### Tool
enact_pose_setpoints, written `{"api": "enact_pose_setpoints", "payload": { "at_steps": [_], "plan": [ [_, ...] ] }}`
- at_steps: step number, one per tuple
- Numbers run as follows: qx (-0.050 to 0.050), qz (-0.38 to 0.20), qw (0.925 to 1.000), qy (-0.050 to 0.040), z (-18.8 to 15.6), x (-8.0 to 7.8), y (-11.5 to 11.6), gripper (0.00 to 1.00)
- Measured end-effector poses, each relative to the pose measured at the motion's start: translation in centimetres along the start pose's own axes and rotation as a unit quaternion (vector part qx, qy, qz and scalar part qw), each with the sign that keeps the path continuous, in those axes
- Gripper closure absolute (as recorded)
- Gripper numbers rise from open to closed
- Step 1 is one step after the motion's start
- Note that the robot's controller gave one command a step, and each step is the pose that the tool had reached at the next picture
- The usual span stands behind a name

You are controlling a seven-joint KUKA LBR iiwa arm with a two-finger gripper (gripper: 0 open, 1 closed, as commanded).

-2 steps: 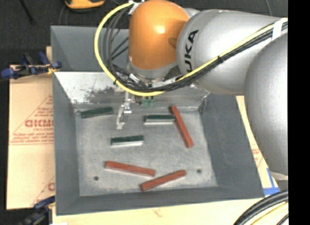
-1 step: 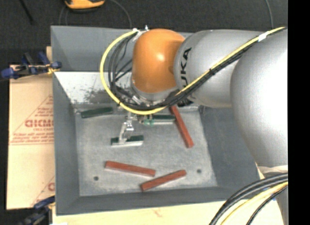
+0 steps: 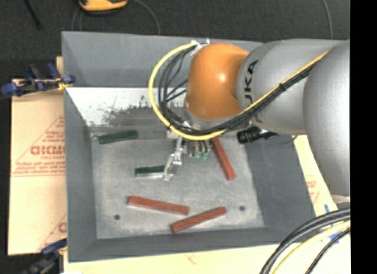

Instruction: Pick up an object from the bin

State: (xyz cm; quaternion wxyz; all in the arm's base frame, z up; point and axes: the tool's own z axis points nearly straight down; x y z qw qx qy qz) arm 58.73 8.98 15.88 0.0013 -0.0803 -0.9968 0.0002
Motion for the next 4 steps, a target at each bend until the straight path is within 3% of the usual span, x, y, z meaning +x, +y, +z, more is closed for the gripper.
{"api": "enact_pose_setpoints", "payload": {
  "at_steps": [1,2,3,4],
  "plan": [
    [-0.001,-0.034,0.9994,-0.0046,2.5,-1.6,0.9,0.00],
    [-0.001,0.035,0.9994,-0.0033,6.9,-1.2,1.6,0.00],
    [-0.004,0.011,0.9999,0.0027,7.9,-0.5,2.2,1.00],
    [-0.004,0.012,0.9999,0.0025,7.9,-0.5,2.2,1.00]
  ]
}}
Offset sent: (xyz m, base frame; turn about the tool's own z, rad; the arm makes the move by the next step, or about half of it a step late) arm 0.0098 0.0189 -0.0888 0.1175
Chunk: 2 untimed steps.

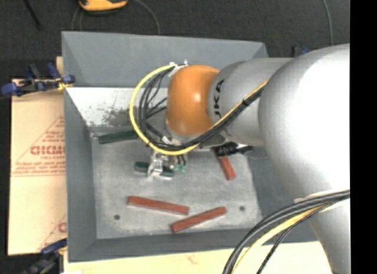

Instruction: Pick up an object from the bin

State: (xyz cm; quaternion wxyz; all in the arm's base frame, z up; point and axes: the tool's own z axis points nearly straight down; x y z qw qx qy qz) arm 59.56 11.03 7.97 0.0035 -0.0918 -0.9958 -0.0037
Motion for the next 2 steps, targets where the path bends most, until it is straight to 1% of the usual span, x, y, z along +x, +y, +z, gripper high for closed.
{"api": "enact_pose_setpoints", "payload": {
  "at_steps": [1,2],
  "plan": [
    [0.001,0.000,1.0000,0.0002,-0.4,0.2,-0.1,1.00],
    [0.003,-0.001,1.0000,-0.0019,-2.2,0.2,-0.3,1.00]
  ]
}}
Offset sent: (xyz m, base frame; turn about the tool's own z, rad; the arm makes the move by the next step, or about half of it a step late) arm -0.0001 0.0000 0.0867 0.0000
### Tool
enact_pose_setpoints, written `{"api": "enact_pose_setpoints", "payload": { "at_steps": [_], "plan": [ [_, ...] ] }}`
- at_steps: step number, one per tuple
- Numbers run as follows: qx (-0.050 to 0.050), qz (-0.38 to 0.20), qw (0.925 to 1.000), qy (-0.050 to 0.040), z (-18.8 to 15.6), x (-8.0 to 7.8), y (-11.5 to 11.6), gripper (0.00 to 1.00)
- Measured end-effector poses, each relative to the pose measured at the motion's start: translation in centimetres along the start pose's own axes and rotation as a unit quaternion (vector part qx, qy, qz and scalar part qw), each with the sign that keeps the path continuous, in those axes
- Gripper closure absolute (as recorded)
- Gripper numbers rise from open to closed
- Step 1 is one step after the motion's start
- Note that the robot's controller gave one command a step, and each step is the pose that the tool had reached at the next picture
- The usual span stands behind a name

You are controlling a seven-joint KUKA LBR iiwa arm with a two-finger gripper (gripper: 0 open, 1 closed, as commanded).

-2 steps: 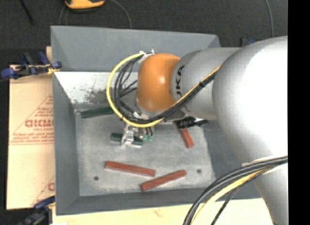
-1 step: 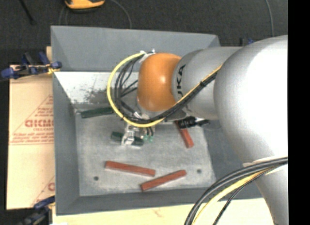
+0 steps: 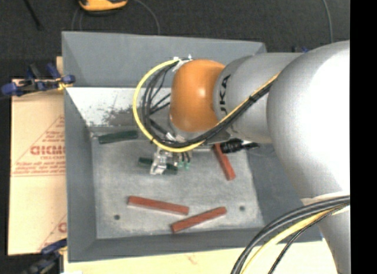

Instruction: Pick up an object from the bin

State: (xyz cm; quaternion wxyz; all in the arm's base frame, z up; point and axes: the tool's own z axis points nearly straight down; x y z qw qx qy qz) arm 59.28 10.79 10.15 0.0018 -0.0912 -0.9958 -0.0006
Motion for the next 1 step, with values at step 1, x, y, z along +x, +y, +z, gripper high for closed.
{"api": "enact_pose_setpoints", "payload": {
  "at_steps": [1],
  "plan": [
    [0.000,0.000,1.0000,-0.0018,-2.13,-0.12,-0.06,1.00]
  ]
}}
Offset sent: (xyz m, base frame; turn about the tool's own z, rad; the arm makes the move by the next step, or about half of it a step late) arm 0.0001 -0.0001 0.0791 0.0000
